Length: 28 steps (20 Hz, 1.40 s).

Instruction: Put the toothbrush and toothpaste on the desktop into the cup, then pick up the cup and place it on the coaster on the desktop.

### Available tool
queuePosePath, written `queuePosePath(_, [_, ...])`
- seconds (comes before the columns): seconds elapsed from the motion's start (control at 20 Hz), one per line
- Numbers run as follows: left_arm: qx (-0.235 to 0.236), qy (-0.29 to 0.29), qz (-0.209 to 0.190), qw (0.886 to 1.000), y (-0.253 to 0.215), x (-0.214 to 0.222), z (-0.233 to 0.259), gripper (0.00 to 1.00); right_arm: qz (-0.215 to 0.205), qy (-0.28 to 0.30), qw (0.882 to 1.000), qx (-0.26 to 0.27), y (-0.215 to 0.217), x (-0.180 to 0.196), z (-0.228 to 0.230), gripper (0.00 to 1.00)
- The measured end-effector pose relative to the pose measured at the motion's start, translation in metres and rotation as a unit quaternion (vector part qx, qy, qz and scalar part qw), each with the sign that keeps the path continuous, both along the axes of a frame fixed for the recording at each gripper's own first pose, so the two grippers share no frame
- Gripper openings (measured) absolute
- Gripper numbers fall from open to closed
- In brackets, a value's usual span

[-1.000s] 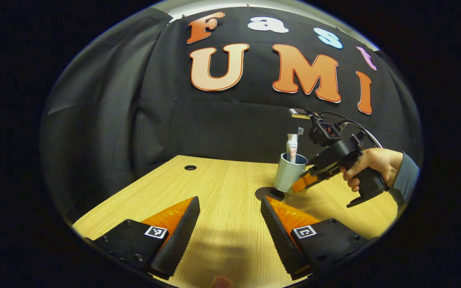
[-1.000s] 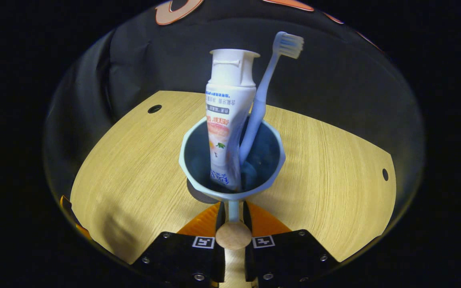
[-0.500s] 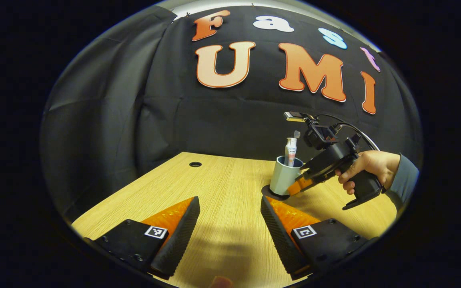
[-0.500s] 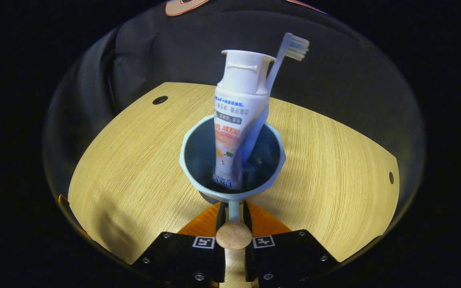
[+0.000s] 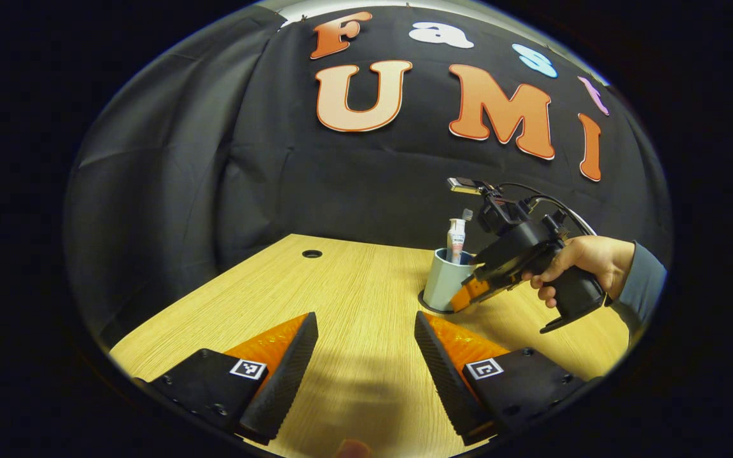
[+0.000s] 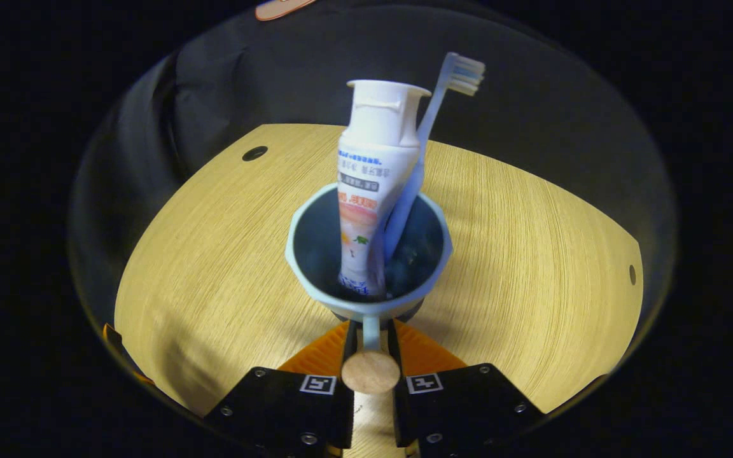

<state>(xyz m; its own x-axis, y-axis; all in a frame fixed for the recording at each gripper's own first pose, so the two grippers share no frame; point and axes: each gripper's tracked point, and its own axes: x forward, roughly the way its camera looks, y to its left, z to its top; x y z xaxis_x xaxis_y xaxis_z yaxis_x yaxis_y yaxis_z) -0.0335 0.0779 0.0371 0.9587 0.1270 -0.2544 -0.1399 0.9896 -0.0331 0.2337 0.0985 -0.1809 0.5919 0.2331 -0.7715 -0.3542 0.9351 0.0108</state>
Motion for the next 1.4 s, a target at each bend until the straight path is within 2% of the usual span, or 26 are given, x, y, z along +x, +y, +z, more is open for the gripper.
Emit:
queuePosePath(0.05, [-0.001,0.001,0.0,1.0,0.0,0.0,-0.001,0.98,0.003,-0.004,1.0,0.002,-0.004,0.003,0.008,0.28])
queuePosePath(0.15, [-0.003,0.001,-0.001,1.0,-0.001,0.0,0.0,0.98,0.01,-0.019,1.0,0.005,-0.015,0.009,0.017,0.39])
queuePosePath(0.2, [-0.003,0.0,-0.001,1.0,-0.002,-0.001,0.001,0.98,0.015,-0.029,0.999,0.011,-0.02,0.009,0.019,0.51])
queuePosePath(0.3, [0.002,-0.005,-0.001,1.0,-0.002,-0.002,0.005,0.98,0.014,-0.05,0.998,0.026,-0.035,0.007,0.02,0.64])
queuePosePath(0.4, [0.005,-0.005,-0.004,1.0,-0.004,0.0,0.005,0.98,0.003,-0.071,0.997,0.036,-0.046,0.001,0.029,0.74])
queuePosePath(0.5, [0.004,-0.006,-0.009,1.0,-0.009,0.0,0.008,0.98,-0.012,-0.101,0.994,0.051,-0.06,-0.002,0.05,0.73])
queuePosePath(0.55, [0.003,-0.008,-0.011,1.0,-0.011,0.001,0.01,0.98,-0.015,-0.112,0.992,0.063,-0.064,-0.006,0.058,0.8])
queuePosePath(0.7, [0.005,-0.012,-0.019,1.0,-0.019,0.002,0.014,0.98,-0.02,-0.154,0.985,0.076,-0.083,-0.02,0.087,0.85])
queuePosePath(0.95, [0.007,-0.028,-0.033,0.999,-0.037,0.007,0.027,0.97,-0.038,-0.231,0.967,0.099,-0.118,-0.045,0.128,0.87])
queuePosePath(1.0, [0.008,-0.03,-0.037,0.999,-0.043,0.006,0.029,0.98,-0.045,-0.246,0.963,0.1,-0.126,-0.05,0.135,0.82])
queuePosePath(1.05, [0.01,-0.033,-0.04,0.999,-0.048,0.007,0.032,0.98,-0.049,-0.263,0.958,0.099,-0.137,-0.055,0.143,0.82])
queuePosePath(1.1, [0.013,-0.036,-0.043,0.998,-0.053,0.006,0.034,0.98,-0.055,-0.282,0.953,0.095,-0.147,-0.061,0.15,0.87])
queuePosePath(1.4, [0.024,-0.072,-0.068,0.995,-0.086,0.007,0.059,0.98,-0.086,-0.37,0.92,0.097,-0.188,-0.101,0.176,0.88])
